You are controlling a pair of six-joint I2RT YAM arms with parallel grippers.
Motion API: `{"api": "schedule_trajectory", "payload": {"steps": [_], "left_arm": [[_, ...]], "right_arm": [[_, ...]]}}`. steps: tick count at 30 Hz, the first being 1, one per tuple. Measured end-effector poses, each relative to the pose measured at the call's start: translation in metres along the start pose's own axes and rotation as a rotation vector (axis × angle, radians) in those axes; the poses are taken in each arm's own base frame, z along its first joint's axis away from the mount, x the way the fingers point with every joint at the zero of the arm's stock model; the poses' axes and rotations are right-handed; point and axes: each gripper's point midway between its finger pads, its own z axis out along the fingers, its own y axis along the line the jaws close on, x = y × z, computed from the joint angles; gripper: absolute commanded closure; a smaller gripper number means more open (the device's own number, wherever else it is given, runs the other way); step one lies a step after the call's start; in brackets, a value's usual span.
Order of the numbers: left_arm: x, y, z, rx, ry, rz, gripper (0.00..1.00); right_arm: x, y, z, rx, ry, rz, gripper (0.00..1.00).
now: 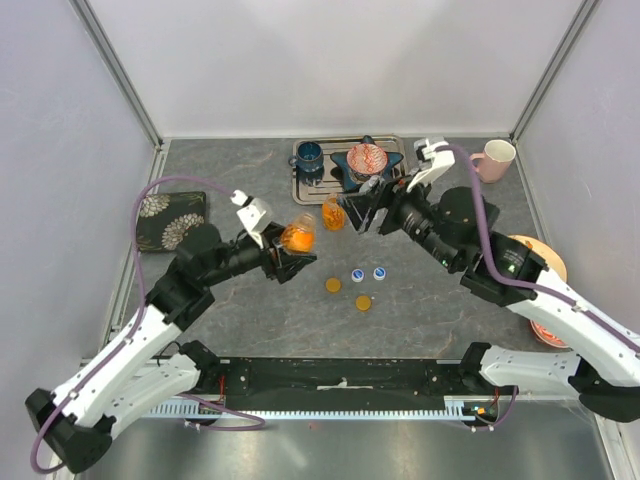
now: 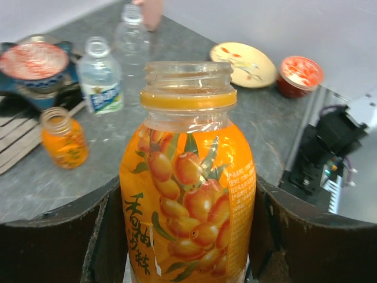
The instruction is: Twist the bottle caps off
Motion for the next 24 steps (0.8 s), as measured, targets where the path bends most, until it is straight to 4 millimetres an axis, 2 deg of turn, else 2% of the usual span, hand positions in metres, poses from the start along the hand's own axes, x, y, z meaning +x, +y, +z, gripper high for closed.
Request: {"api": "schedule_trajectory", "payload": {"steps": [1, 3, 5, 7, 9, 12, 24], "left_arm": [[0.0, -0.006, 0.005, 0.047, 0.019, 0.001, 0.81], [0.001, -0.019, 0.016, 0.147, 0.053, -0.005, 0.81], [0.002, -0.032, 0.022, 0.244, 0.071, -0.009, 0.81], [0.003, -0.043, 0.026, 0.332, 0.082, -0.01, 0.81], [0.004, -0.052, 0.029, 0.405, 0.086, -0.008, 0.81], [0.004, -0.059, 0.031, 0.463, 0.086, -0.003, 0.8], [-0.011, -0.062, 0.039, 0.501, 0.045, 0.027, 0.79]], "right_arm": [[-0.013, 0.011, -0.001, -0.037, -0.021, 0.007, 0.16], [-0.025, 0.027, 0.0, -0.096, -0.028, 0.01, 0.14], [-0.024, 0.04, 0.004, -0.146, -0.008, 0.008, 0.13], [-0.01, 0.045, 0.013, -0.171, 0.04, -0.003, 0.13], [0.008, 0.046, 0.02, -0.177, 0.101, -0.018, 0.13], [0.025, 0.044, 0.021, -0.186, 0.156, -0.031, 0.13], [0.033, 0.043, 0.016, -0.204, 0.177, -0.048, 0.16]]}}
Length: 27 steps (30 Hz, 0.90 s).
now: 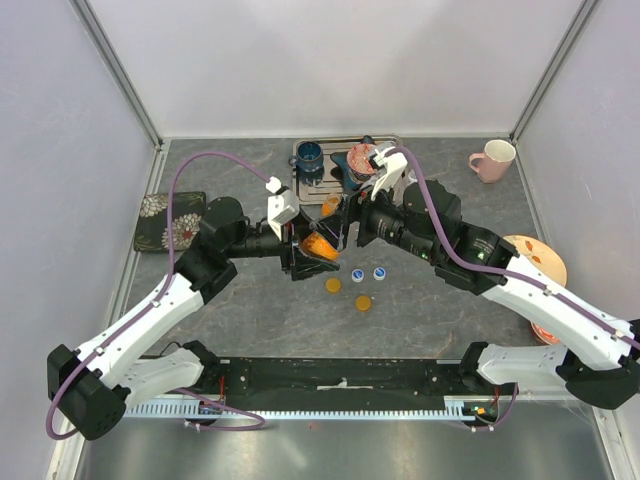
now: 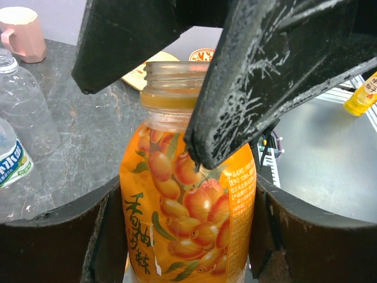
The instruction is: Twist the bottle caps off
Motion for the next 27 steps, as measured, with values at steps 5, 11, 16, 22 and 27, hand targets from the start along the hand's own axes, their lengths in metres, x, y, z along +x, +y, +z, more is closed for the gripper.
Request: {"api": "schedule_trajectory", "payload": {"steps": [5, 11, 16, 22, 27], "left_arm": [[-0.001, 0.005, 0.0, -0.029, -0.005, 0.001, 0.79], [-0.004, 0.011, -0.001, -0.074, -0.016, 0.006, 0.79], [-0.008, 0.014, -0.003, -0.103, -0.028, 0.014, 0.79], [-0.009, 0.015, -0.004, -0.112, -0.031, 0.016, 0.75], [-0.01, 0.016, -0.005, -0.126, -0.036, 0.018, 0.38]], "right_arm": [[0.005, -0.002, -0.001, 0.004, 0.009, -0.001, 0.22], [0.008, -0.004, -0.001, 0.008, 0.016, -0.002, 0.3], [0.01, -0.004, -0.002, 0.007, 0.02, -0.002, 0.41], [0.008, -0.001, -0.002, -0.009, 0.015, 0.004, 0.71], [0.006, 0.001, -0.002, -0.016, 0.007, 0.003, 1.0]]}}
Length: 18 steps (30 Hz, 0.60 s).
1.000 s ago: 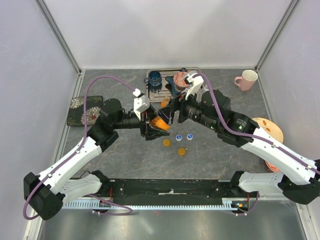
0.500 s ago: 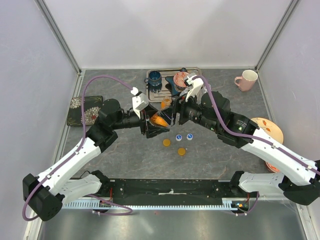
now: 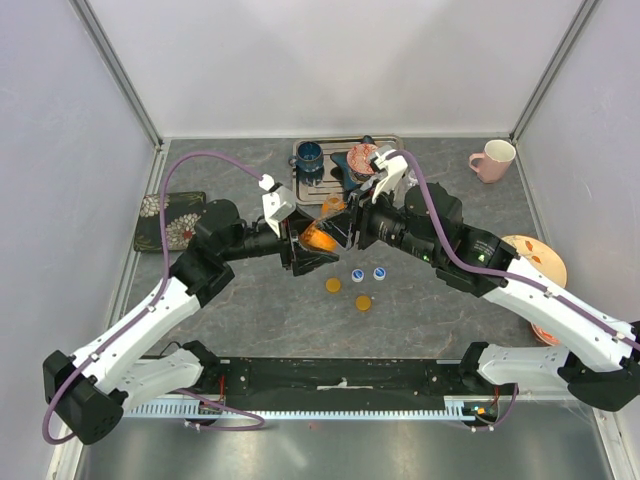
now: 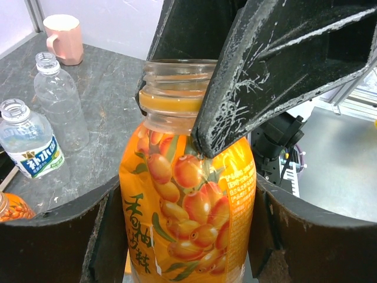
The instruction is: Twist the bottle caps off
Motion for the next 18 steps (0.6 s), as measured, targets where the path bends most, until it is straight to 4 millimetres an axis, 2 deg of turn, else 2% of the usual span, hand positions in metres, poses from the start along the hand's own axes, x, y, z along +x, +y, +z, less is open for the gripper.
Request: {"api": "schedule_trajectory", "payload": {"steps": [1, 2, 3, 4, 10, 14, 18], "left_arm": [[0.0, 0.0, 0.0, -0.005, 0.0, -0.001, 0.29], [0.0, 0.0, 0.0, -0.009, 0.001, -0.002, 0.24], [0.0, 0.001, -0.001, -0.018, 0.002, -0.005, 0.09], [0.001, 0.001, -0.001, -0.024, 0.004, -0.007, 0.01], [0.008, 0.029, -0.02, -0.264, 0.026, -0.09, 0.01], [0.017, 0.042, -0.053, -0.473, 0.023, -0.139, 0.01], [0.03, 0.055, -0.089, -0.677, 0.028, -0.204, 0.01]], "right_arm": [[0.0, 0.0, 0.0, 0.0, 0.0, 0.0, 1.0], [0.0, 0.0, 0.0, -0.001, 0.0, 0.0, 1.0], [0.0, 0.0, 0.0, -0.001, 0.0, -0.002, 1.0], [0.0, 0.0, 0.0, -0.001, 0.0, -0.003, 1.0], [-0.002, -0.01, 0.005, 0.05, -0.014, -0.035, 1.0], [-0.01, -0.016, 0.018, 0.096, -0.03, -0.062, 1.0], [-0.016, -0.025, 0.043, 0.152, -0.047, -0.097, 1.0]]}}
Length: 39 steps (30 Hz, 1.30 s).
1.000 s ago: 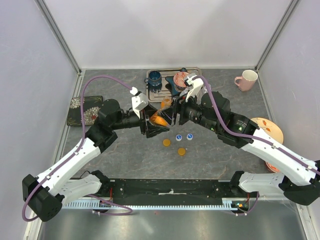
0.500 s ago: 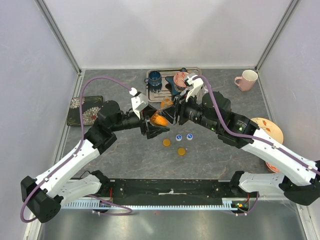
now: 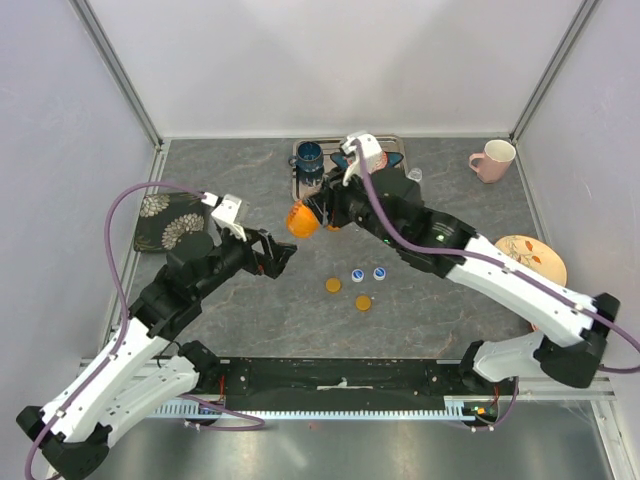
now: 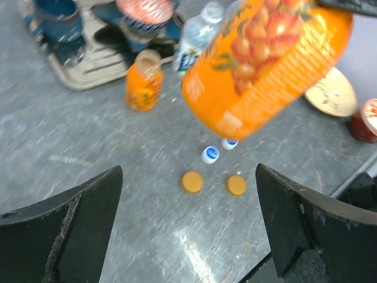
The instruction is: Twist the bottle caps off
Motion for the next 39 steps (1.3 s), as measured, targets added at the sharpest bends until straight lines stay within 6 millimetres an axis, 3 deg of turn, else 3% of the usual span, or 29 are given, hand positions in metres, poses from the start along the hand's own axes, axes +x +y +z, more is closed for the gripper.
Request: {"api": "schedule_trajectory", "payload": {"steps": [4, 9, 15, 21, 29, 34, 39], "left_arm": [[0.024, 0.026, -0.015, -0.153, 0.047, -0.078, 0.01], [0.055, 0.046, -0.041, -0.268, 0.083, -0.167, 0.01], [0.048, 0.06, -0.074, -0.353, -0.013, -0.211, 0.01], [0.049, 0.068, -0.086, -0.396, -0.036, -0.212, 0.01], [0.05, 0.069, -0.088, -0.403, -0.031, -0.211, 0.01], [0.05, 0.069, -0.088, -0.404, -0.033, -0.211, 0.01], [0.05, 0.07, -0.088, -0.407, -0.033, -0.211, 0.01]], "right_arm": [[0.016, -0.017, 0.041, 0.103, -0.003, -0.051, 1.0], [0.069, -0.05, 0.102, 0.265, 0.049, -0.131, 1.0], [0.135, -0.088, 0.148, 0.415, 0.119, -0.233, 1.0], [0.173, -0.11, 0.181, 0.506, 0.122, -0.277, 1.0], [0.19, -0.115, 0.219, 0.532, 0.087, -0.237, 1.0], [0.186, -0.115, 0.233, 0.535, 0.064, -0.211, 1.0], [0.183, -0.128, 0.238, 0.553, 0.07, -0.197, 1.0]]}}
